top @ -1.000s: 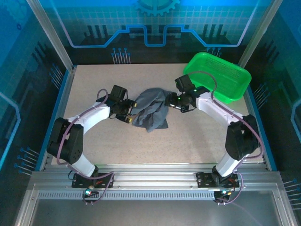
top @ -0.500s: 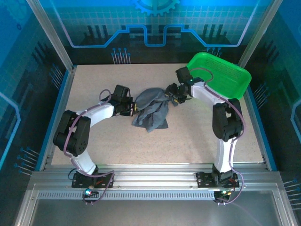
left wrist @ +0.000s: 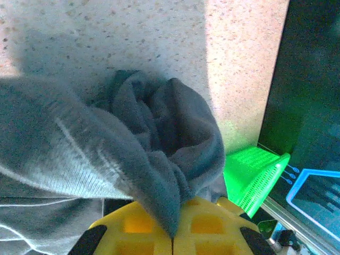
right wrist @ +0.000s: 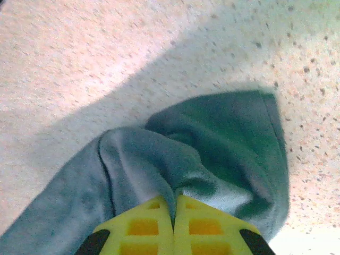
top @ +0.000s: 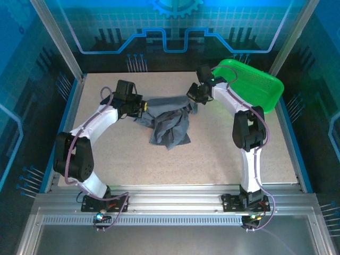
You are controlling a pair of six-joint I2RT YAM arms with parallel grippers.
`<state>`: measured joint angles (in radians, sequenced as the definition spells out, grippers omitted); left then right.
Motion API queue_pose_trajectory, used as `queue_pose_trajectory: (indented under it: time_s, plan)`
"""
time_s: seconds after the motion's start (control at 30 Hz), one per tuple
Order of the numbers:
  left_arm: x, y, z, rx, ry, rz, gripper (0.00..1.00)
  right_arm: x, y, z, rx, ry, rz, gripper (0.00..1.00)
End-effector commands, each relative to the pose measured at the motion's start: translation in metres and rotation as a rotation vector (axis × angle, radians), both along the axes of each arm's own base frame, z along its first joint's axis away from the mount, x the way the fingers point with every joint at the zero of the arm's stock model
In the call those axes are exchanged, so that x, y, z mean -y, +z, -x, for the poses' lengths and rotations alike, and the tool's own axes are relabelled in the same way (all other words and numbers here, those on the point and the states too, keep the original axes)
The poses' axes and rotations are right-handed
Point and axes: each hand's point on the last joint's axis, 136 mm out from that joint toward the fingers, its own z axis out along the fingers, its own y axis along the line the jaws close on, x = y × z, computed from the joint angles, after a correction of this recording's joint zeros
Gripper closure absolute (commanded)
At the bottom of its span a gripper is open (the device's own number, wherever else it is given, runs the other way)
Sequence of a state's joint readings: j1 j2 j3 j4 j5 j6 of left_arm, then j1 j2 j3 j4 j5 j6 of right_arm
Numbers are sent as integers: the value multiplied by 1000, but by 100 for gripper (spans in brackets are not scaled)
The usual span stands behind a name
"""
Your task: Fold and stack the t-shirts
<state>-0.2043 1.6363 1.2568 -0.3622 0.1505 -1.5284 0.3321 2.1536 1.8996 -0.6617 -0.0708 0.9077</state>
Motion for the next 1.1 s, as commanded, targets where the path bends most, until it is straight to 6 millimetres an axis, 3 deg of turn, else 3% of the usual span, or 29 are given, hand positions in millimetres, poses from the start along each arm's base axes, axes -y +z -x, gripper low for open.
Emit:
queue_pose_trajectory:
  time_s: [0.0, 0.23, 0.37, 0.53, 0.6, 0.7, 0.8, 0.83, 0.9, 0.93, 1.07]
  plan:
    - [4, 24, -17, 54, -111, 10, 98, 15, 72, -8, 143, 3, 12, 100]
    - [2, 82, -82, 239, -207, 38, 96, 26, 204, -29, 435, 26, -58, 100]
    - [-10, 146, -118, 462, -195, 19, 96, 36, 293, -28, 649, 32, -103, 100]
    - [-21, 244, -143, 765, -183, 27, 95, 55, 390, -4, 894, 20, -175, 100]
    - [-28, 282, -143, 880, -168, 22, 93, 58, 425, 13, 986, 32, -198, 100]
    - [-42, 326, -134, 1007, -140, 10, 92, 54, 459, 46, 1069, 85, -231, 100]
    - [-61, 343, -122, 1041, -113, -54, 90, 31, 467, 82, 1092, 204, -225, 100]
    - [-68, 340, -119, 1021, -103, -81, 89, 19, 461, 93, 1079, 253, -225, 100]
    - [-82, 319, -114, 964, -95, -144, 88, -19, 427, 119, 1003, 390, -221, 100]
    - [-90, 306, -112, 919, -89, -168, 85, -38, 405, 133, 956, 454, -225, 100]
    - [-119, 204, -91, 623, -91, -353, 68, -127, 259, 199, 639, 722, -295, 100]
